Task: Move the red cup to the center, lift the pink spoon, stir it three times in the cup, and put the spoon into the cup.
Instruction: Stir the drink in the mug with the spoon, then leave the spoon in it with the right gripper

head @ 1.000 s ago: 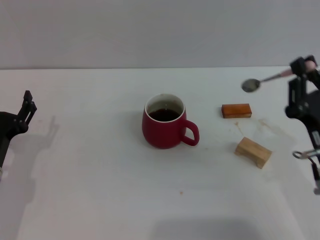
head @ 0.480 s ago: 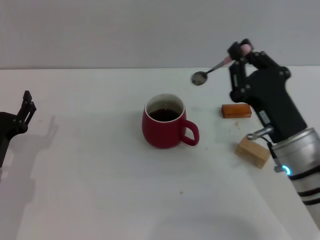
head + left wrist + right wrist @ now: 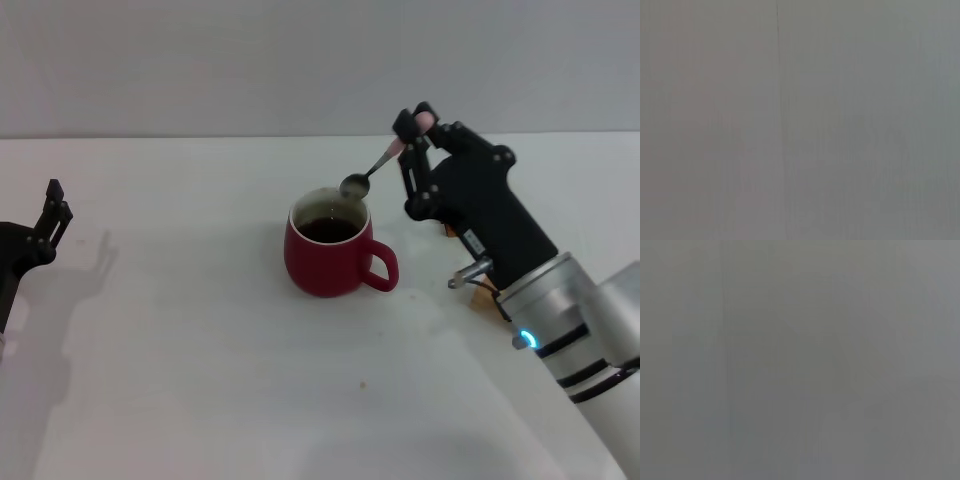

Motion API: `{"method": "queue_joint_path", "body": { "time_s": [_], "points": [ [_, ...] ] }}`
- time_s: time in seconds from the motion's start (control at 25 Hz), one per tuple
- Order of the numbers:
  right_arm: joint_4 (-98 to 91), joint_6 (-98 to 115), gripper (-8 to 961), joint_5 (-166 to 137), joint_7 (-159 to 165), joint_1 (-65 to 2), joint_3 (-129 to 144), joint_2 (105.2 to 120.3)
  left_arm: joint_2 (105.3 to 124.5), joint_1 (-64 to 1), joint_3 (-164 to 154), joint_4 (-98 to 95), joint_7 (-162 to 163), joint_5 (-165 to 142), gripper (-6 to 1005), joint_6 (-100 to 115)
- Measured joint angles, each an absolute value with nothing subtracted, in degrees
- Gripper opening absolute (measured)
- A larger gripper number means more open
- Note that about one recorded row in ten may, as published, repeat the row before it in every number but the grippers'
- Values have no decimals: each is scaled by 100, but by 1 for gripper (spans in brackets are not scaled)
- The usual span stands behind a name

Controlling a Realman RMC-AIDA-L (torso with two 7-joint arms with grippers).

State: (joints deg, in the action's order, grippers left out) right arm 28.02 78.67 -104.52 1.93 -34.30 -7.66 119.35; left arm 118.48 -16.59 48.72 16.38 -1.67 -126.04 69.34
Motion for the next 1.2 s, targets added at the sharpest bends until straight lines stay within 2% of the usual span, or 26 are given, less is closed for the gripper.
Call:
{"method": "queue_joint_path", "body": {
  "time_s": [1.2],
  "points": [
    [2984,6266,137,-10635,193,-3727,-869,11965,11856,-1670,4878,1666,-167,-12604,847,6901]
  ]
}}
